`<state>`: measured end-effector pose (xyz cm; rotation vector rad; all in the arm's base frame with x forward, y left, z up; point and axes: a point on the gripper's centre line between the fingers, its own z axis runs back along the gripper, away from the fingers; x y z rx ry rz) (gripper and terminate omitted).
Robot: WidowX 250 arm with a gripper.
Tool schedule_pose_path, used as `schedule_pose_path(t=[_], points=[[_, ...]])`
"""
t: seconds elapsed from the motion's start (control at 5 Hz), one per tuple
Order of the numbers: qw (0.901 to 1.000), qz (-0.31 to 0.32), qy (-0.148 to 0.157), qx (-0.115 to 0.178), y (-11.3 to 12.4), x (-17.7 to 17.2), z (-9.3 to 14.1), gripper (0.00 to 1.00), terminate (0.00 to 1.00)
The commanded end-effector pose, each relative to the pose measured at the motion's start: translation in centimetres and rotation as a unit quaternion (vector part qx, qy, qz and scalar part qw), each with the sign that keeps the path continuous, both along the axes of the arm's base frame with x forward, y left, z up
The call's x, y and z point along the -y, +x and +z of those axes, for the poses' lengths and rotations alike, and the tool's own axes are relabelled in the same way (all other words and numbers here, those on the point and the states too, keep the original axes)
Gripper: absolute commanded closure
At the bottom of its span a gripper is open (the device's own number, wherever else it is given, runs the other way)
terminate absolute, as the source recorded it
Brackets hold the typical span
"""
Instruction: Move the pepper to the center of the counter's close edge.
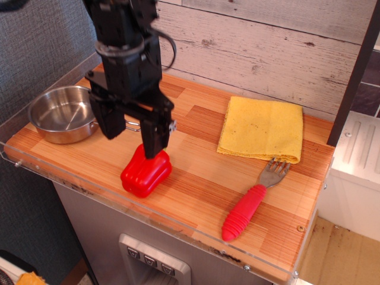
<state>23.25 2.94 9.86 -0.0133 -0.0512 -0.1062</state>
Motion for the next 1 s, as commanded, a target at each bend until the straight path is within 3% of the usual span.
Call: schedule_pose_path(t=[0.0, 0.4, 0.6, 0.8], points=[[0.9981, 0.034, -0.014, 0.049, 1.22, -0.11, 1.80, 0.00, 0.00], [0.9990, 0.001, 0.022, 0.040, 1.18, -0.30, 1.32, 0.00, 0.00], [0.9990, 0.001, 0.022, 0.040, 1.18, -0.30, 1.32, 0.00, 0.00], [0.9990, 0.001, 0.022, 0.040, 1.18, -0.30, 1.32, 0.00, 1.00]])
